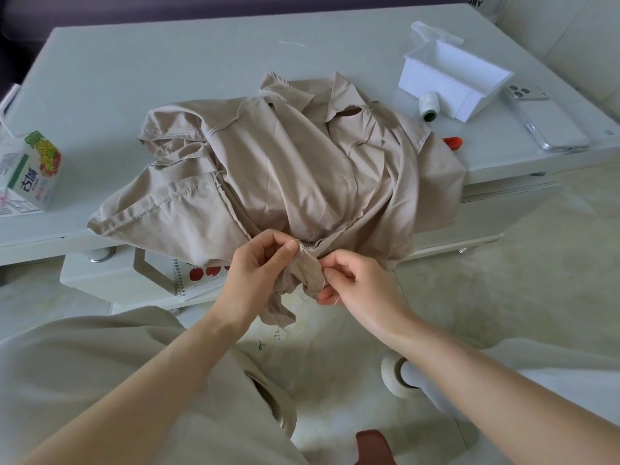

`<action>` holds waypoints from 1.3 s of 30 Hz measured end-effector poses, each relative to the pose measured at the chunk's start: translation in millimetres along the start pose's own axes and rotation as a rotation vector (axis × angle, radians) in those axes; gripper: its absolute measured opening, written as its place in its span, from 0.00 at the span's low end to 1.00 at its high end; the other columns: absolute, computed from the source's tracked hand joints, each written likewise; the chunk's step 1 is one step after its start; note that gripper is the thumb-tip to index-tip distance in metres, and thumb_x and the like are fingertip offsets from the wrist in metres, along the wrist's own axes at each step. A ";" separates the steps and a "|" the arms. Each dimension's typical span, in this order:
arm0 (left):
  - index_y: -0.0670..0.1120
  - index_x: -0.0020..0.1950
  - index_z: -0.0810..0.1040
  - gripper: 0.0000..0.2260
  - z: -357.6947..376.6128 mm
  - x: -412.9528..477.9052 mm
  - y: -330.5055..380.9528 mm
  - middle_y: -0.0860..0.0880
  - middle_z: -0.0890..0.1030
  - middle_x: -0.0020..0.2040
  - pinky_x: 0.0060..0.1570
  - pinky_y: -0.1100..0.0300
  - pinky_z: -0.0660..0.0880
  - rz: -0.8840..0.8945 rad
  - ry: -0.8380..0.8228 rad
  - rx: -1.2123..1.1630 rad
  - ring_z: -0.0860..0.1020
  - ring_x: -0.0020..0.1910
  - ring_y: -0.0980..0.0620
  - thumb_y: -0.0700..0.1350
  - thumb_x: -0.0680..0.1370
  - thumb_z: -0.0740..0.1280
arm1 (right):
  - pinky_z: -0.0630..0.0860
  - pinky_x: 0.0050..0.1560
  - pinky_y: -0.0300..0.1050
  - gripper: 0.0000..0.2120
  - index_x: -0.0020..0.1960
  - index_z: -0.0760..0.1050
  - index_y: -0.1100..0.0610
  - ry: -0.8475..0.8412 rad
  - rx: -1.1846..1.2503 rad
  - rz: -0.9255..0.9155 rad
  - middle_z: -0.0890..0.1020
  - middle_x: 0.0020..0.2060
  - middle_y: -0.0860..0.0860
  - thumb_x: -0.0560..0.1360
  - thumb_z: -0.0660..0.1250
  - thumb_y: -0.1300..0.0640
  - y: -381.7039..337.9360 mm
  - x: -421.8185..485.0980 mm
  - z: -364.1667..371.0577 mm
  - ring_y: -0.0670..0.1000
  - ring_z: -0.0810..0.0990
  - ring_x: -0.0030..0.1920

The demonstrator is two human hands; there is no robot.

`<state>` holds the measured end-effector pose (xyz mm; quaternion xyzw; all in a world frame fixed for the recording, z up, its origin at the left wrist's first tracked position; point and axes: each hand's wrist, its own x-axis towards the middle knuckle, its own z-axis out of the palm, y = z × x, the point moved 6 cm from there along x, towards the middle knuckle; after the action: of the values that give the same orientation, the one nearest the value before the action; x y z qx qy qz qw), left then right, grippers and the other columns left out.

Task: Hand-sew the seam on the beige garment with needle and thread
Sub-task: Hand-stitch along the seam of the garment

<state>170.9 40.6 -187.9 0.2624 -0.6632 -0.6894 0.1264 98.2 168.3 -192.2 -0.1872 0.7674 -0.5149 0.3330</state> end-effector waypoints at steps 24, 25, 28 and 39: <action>0.43 0.42 0.76 0.07 1.4 -1.0 3.7 0.42 0.76 0.34 0.36 0.53 0.73 -0.024 -0.012 -0.045 0.72 0.34 0.42 0.43 0.79 0.64 | 0.78 0.38 0.36 0.11 0.43 0.75 0.60 -0.088 0.103 -0.048 0.77 0.33 0.54 0.79 0.57 0.68 -2.6 -0.3 2.8 0.45 0.76 0.31; 0.43 0.42 0.76 0.07 1.6 -1.3 4.1 0.41 0.76 0.34 0.37 0.52 0.73 -0.023 -0.015 -0.047 0.72 0.34 0.42 0.44 0.78 0.64 | 0.78 0.38 0.36 0.11 0.43 0.75 0.59 -0.101 0.109 -0.061 0.76 0.32 0.53 0.79 0.57 0.68 -4.9 -0.8 3.3 0.45 0.75 0.31; 0.43 0.42 0.76 0.08 3.6 -2.0 4.9 0.40 0.76 0.34 0.38 0.49 0.71 -0.027 -0.038 -0.036 0.71 0.33 0.42 0.48 0.75 0.65 | 0.79 0.40 0.39 0.13 0.41 0.74 0.58 -0.136 0.137 -0.101 0.74 0.30 0.51 0.79 0.57 0.69 -10.1 -1.4 4.4 0.43 0.73 0.29; 0.41 0.42 0.78 0.08 10.1 -0.8 -2.1 0.40 0.76 0.33 0.33 0.58 0.70 -0.045 -0.126 0.070 0.71 0.33 0.46 0.44 0.78 0.64 | 0.81 0.49 0.45 0.14 0.42 0.77 0.54 -0.141 0.128 -0.133 0.78 0.28 0.43 0.79 0.59 0.68 -8.8 -5.3 1.3 0.43 0.74 0.31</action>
<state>166.5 49.8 -190.0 0.2377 -0.6874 -0.6836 0.0594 102.4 167.2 -182.7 -0.2516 0.6935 -0.5694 0.3626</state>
